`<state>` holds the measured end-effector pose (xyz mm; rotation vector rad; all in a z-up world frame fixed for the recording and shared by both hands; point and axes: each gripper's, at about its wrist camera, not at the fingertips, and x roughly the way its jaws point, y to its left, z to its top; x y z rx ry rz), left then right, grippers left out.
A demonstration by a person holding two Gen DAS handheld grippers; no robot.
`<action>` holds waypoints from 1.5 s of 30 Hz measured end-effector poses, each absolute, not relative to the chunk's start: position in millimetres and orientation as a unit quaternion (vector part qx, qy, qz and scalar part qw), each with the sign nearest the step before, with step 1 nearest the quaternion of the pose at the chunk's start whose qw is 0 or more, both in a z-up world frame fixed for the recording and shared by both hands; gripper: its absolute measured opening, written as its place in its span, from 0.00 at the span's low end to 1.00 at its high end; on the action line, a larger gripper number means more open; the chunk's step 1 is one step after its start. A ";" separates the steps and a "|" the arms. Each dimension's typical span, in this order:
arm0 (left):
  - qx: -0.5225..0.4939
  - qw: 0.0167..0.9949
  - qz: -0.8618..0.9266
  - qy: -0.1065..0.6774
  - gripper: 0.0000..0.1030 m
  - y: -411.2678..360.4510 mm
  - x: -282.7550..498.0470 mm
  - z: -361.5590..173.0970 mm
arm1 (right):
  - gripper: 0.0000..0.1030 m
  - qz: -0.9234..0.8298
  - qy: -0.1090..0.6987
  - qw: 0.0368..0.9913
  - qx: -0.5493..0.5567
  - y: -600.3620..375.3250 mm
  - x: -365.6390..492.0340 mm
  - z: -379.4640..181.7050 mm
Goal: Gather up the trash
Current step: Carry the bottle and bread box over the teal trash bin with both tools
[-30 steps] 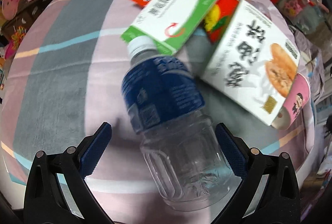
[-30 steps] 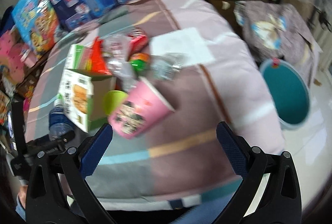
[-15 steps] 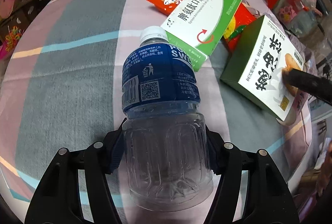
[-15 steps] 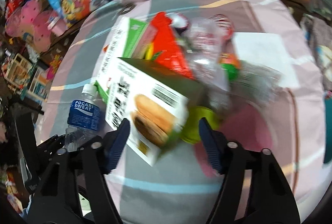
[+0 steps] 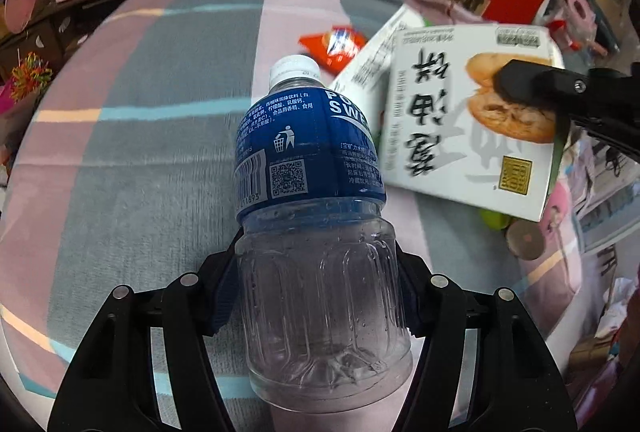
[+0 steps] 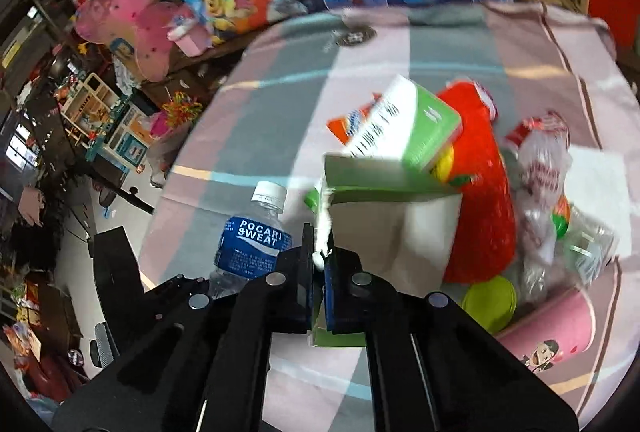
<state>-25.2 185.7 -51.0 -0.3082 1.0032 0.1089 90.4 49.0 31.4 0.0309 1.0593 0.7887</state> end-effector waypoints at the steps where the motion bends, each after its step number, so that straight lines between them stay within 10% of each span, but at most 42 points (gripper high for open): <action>1: -0.146 0.867 0.046 0.474 0.63 184.2 -27.1 -46.3 | 0.04 0.361 0.489 0.794 0.015 44.2 89.1 35.1; 25: 0.019 0.857 -0.233 0.459 0.63 -86.4 76.1 31.3 | 0.04 0.092 0.379 0.893 0.226 -326.0 70.4 75.9; 45: 0.108 0.739 -0.335 0.574 0.63 -363.9 171.7 -81.8 | 0.04 -0.071 0.428 0.835 0.340 -532.5 97.5 -54.0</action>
